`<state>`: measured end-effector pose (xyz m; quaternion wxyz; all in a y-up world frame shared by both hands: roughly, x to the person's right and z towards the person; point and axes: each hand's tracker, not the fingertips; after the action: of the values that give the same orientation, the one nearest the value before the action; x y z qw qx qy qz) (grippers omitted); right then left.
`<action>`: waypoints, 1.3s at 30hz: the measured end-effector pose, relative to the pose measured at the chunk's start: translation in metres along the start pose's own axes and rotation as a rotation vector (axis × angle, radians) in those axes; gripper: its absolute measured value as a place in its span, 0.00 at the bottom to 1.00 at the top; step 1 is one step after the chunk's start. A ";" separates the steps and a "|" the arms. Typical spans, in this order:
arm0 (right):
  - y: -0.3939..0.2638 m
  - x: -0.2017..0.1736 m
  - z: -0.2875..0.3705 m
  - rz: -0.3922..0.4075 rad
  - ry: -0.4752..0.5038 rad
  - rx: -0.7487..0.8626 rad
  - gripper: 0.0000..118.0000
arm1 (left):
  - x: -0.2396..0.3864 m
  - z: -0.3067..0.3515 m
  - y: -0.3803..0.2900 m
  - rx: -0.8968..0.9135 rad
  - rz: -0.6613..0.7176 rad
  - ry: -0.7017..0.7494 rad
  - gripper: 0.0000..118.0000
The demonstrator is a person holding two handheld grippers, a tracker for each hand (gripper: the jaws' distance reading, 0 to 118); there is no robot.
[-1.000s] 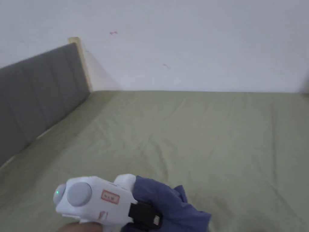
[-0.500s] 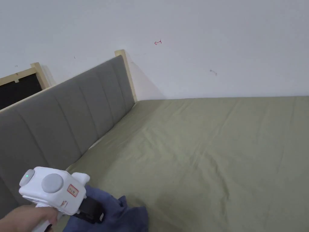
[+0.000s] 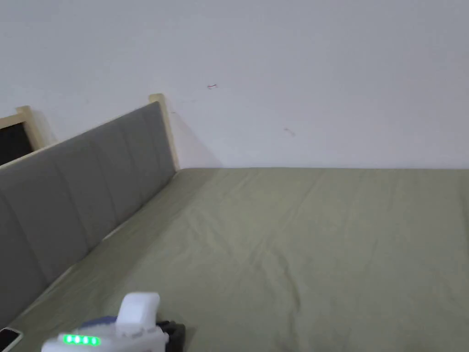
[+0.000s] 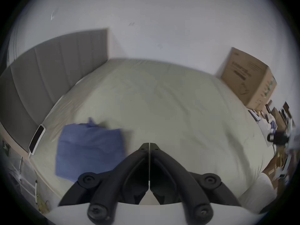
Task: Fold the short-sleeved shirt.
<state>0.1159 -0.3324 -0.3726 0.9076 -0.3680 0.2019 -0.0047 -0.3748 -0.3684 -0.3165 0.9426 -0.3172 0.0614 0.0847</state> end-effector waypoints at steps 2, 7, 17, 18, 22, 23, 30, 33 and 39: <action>0.001 0.004 0.020 0.000 -0.031 0.071 0.00 | 0.046 0.019 -0.016 0.084 -0.023 -0.114 0.00; 0.000 0.021 0.071 -0.018 -0.056 0.243 0.00 | 0.150 0.079 -0.023 0.345 -0.057 -0.161 0.00; -0.019 0.006 0.158 0.169 -0.219 0.856 0.00 | 0.254 0.149 -0.008 0.735 -0.120 -0.049 0.00; -0.021 0.005 0.158 0.172 -0.266 0.884 0.00 | 0.260 0.152 -0.010 0.748 -0.119 -0.012 0.00; -0.027 0.005 0.155 0.136 -0.373 0.895 0.00 | 0.271 0.158 -0.013 0.771 -0.116 0.010 0.00; -0.027 0.005 0.151 0.122 -0.399 0.879 0.00 | 0.272 0.158 -0.013 0.778 -0.114 0.024 0.00; -0.032 0.016 0.149 0.087 -0.397 0.864 0.10 | 0.270 0.159 -0.015 0.772 -0.119 0.049 0.00; -0.030 0.017 0.147 0.109 -0.434 0.842 0.65 | 0.268 0.154 -0.014 0.728 -0.122 0.032 0.38; -0.036 0.014 0.148 0.082 -0.439 0.837 1.00 | 0.262 0.149 -0.016 0.730 -0.089 0.043 1.00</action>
<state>0.1890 -0.2626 -0.2580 0.9986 0.0451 0.0005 0.0281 -0.1063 -0.2588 -0.2331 0.9949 0.0358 0.0938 0.0096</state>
